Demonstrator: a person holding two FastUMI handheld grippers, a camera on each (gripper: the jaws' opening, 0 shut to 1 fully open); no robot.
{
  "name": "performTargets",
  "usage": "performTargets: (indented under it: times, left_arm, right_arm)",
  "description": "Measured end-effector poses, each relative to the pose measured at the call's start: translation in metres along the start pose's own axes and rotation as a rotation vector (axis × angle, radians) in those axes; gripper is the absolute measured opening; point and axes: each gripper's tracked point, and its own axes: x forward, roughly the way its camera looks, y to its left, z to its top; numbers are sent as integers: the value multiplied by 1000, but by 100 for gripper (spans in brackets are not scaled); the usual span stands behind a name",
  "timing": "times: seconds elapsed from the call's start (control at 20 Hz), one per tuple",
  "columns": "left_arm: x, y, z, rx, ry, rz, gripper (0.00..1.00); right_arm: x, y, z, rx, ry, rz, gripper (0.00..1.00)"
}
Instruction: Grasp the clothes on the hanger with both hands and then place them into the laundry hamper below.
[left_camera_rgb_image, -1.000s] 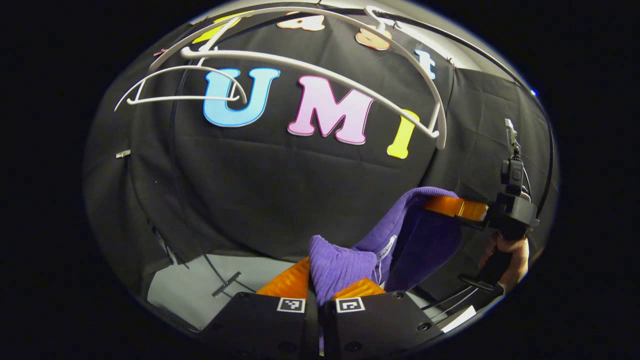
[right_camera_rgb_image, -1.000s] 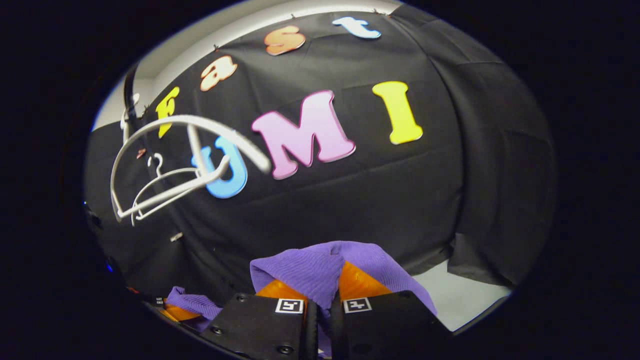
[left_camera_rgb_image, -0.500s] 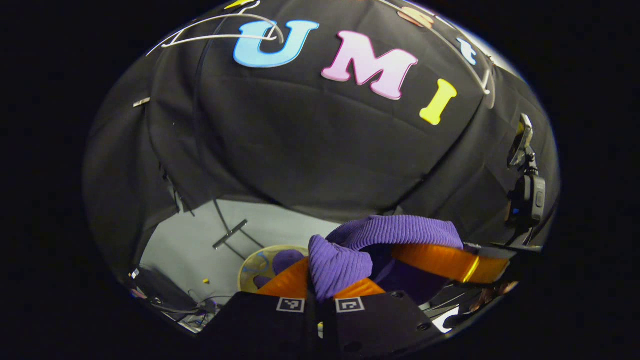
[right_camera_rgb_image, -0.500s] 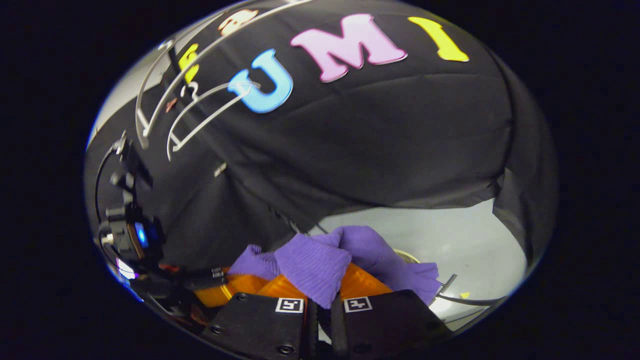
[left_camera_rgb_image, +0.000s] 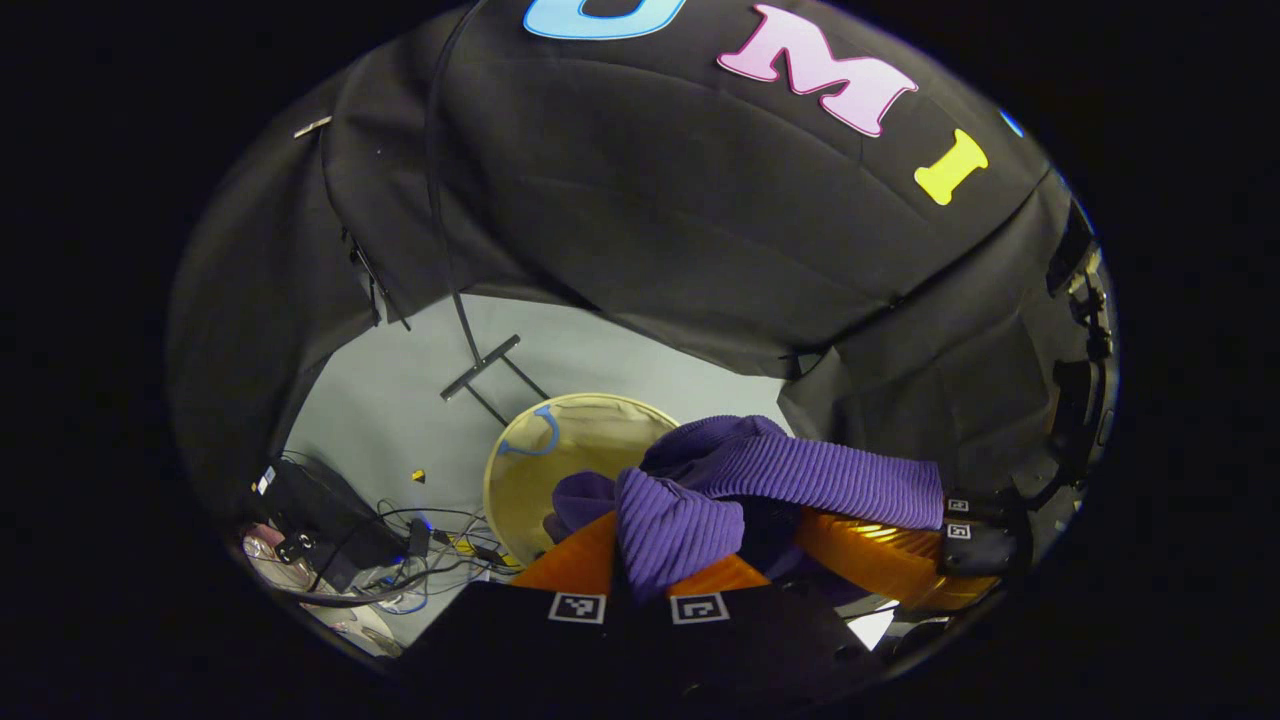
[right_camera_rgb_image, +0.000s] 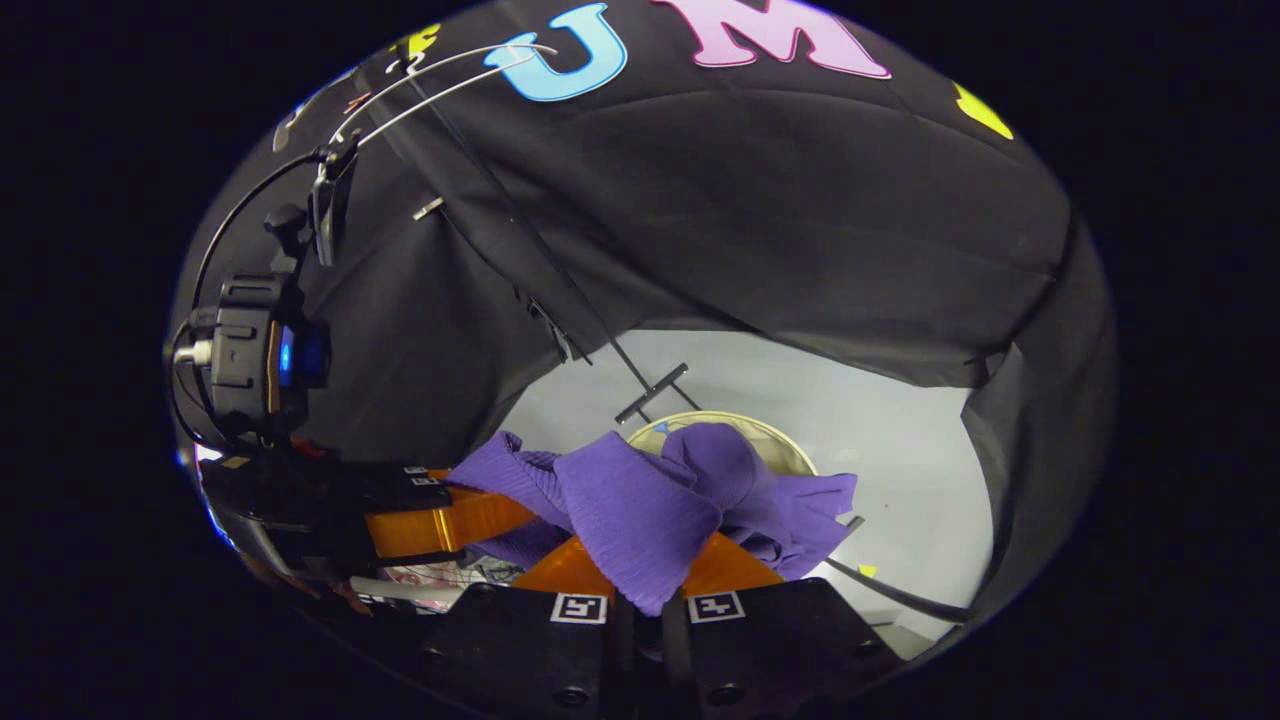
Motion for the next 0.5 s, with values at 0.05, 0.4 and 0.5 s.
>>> performTargets:
  times: [0.05, 0.4, 0.5]
  left_arm:
    - [1, 0, 3, 7, 3, -4, 10]
    - [-1, 14, 11, 101, -13, 38, 78]
    - [2, 24, 13, 98, -17, 66, 96]
  right_arm:
    - [-1, -1, 1, -10, 3, -6, 15]
    - [11, -18, 6, -123, 13, -64, 38]
    - [7, -20, 13, -130, -4, -73, 82]
